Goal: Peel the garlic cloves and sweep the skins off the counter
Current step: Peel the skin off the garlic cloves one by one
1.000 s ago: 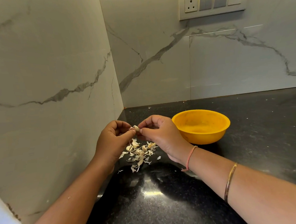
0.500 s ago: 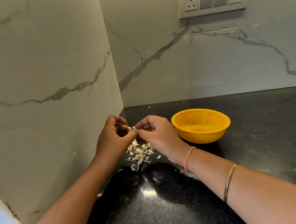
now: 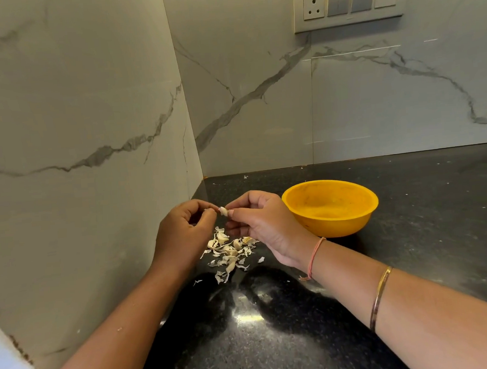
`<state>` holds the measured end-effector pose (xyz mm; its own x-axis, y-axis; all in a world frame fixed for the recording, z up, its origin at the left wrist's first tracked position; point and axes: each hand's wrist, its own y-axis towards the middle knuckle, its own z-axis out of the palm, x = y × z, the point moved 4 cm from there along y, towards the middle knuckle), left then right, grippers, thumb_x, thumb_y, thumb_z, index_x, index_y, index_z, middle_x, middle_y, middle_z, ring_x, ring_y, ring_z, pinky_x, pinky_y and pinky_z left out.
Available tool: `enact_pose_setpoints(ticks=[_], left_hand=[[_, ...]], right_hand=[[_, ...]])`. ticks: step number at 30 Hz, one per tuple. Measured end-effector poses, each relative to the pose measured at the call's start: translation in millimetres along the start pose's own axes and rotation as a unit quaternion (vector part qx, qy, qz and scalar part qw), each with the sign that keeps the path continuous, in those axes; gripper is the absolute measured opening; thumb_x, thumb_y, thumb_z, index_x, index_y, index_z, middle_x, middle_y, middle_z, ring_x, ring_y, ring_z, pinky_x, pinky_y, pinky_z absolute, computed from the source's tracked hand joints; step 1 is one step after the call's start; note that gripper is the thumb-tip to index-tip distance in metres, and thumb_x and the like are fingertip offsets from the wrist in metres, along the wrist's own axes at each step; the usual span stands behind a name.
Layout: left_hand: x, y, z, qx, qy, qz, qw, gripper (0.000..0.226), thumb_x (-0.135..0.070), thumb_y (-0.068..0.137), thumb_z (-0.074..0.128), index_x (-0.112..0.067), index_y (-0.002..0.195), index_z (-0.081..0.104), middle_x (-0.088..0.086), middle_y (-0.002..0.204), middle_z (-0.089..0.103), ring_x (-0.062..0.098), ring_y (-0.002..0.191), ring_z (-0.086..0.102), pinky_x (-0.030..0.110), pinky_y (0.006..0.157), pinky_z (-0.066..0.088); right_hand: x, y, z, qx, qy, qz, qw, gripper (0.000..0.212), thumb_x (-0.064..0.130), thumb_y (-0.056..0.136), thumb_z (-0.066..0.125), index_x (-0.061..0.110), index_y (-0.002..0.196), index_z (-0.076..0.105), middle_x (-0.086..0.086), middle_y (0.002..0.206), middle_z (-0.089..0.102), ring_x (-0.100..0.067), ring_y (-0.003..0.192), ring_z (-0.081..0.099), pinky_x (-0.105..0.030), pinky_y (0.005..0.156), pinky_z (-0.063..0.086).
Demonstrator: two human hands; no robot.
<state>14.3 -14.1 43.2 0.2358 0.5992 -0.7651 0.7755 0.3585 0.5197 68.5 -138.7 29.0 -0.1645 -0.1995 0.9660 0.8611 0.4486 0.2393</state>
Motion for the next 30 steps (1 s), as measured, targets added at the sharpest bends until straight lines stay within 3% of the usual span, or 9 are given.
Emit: enact_pose_setpoints(ticks=[5, 8, 13, 18, 22, 30], left_hand=[[-2.0, -1.7, 2.3, 0.018, 0.002, 0.000, 1.000, 0.020, -0.019, 0.081, 0.068, -0.032, 0.067, 0.065, -0.010, 0.069, 0.066, -0.008, 0.060, 0.057, 0.003, 0.052, 0.039], [-1.1, -0.8, 1.5, 0.013, 0.004, -0.007, 1.000, 0.022, -0.018, 0.080, 0.069, -0.034, 0.065, 0.065, -0.012, 0.068, 0.065, -0.006, 0.059, 0.057, 0.003, 0.051, 0.039], [-1.8, 0.1, 0.7, 0.014, -0.017, -0.011, 1.000, 0.025, -0.016, 0.080, 0.070, -0.036, 0.064, 0.066, -0.019, 0.056, 0.064, -0.008, 0.057, 0.056, 0.004, 0.048, 0.038], [-0.2, 1.4, 1.0, 0.018, -0.008, -0.009, 1.000, 0.024, -0.015, 0.081, 0.069, -0.033, 0.066, 0.065, -0.008, 0.067, 0.066, 0.001, 0.059, 0.057, 0.005, 0.049, 0.040], [1.2, 1.9, 1.3, 0.023, -0.009, -0.010, 1.000, 0.023, -0.011, 0.081, 0.068, -0.029, 0.068, 0.067, -0.006, 0.068, 0.065, -0.008, 0.055, 0.055, 0.004, 0.048, 0.039], [0.3, 1.0, 0.8, 0.007, -0.016, -0.012, 1.000, 0.025, -0.011, 0.081, 0.067, -0.029, 0.064, 0.065, -0.008, 0.060, 0.062, -0.006, 0.052, 0.053, 0.005, 0.046, 0.037]], right_hand=[[3.2, -2.5, 0.4, -0.011, -0.087, -0.049, 0.995, 0.009, -0.003, 0.083, 0.062, 0.006, 0.087, 0.063, -0.010, 0.079, 0.066, -0.016, 0.073, 0.066, -0.033, 0.073, 0.059], [3.8, -3.4, 0.7, -0.018, -0.119, -0.067, 0.990, 0.009, -0.001, 0.083, 0.063, 0.008, 0.085, 0.063, -0.013, 0.081, 0.068, -0.021, 0.075, 0.067, -0.040, 0.076, 0.058], [4.3, -1.8, -1.9, -0.037, -0.131, -0.075, 0.988, 0.008, 0.001, 0.083, 0.064, 0.009, 0.084, 0.063, -0.016, 0.084, 0.069, -0.026, 0.080, 0.069, -0.043, 0.078, 0.058], [4.4, -1.0, -1.7, -0.036, -0.177, -0.098, 0.979, 0.012, 0.002, 0.082, 0.064, 0.014, 0.080, 0.064, -0.011, 0.079, 0.069, -0.024, 0.076, 0.069, -0.046, 0.076, 0.057], [3.5, -0.7, -2.3, -0.031, -0.171, -0.093, 0.980, 0.010, 0.001, 0.082, 0.063, 0.011, 0.081, 0.065, -0.009, 0.077, 0.069, -0.022, 0.073, 0.069, -0.046, 0.074, 0.058], [4.6, -2.5, 0.1, -0.012, -0.093, -0.057, 0.994, 0.006, -0.002, 0.085, 0.061, 0.003, 0.086, 0.063, -0.012, 0.078, 0.067, -0.016, 0.065, 0.065, -0.030, 0.068, 0.059]])
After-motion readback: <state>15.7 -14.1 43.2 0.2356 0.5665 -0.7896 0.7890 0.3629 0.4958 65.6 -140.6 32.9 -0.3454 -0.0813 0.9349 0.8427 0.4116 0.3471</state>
